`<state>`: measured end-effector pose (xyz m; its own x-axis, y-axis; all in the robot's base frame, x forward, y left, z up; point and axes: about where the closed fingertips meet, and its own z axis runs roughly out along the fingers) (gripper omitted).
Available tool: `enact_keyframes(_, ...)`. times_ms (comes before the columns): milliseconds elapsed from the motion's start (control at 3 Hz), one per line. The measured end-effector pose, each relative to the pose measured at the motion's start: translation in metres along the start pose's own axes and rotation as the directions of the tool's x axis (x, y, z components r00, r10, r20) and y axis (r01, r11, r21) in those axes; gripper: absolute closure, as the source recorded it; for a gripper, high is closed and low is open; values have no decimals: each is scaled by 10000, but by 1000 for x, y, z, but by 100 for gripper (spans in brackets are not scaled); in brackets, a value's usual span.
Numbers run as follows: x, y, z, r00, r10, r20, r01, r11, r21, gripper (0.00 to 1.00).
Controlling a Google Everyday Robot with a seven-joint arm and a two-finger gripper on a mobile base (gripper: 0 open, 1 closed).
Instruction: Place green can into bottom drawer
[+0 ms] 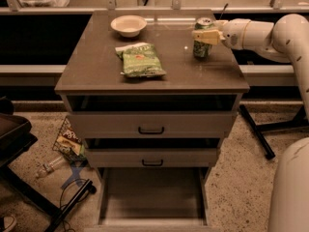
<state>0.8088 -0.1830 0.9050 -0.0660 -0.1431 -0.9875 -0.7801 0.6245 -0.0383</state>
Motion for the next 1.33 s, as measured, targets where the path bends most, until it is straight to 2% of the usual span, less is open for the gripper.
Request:
enact_keyframes(333,-21,14,-20,9987,-470,217,472,9989,-75,100)
enact_keyframes(667,-26,60,-71,9930,-769,900,819,9952,-531,100)
enact_keyframes(1000,9,118,-125,9909,-287,1319,486,9874,-1503,100)
enact_keyframes(1333,20,161,-174,9940,156,1081,112,9701,-2423,100)
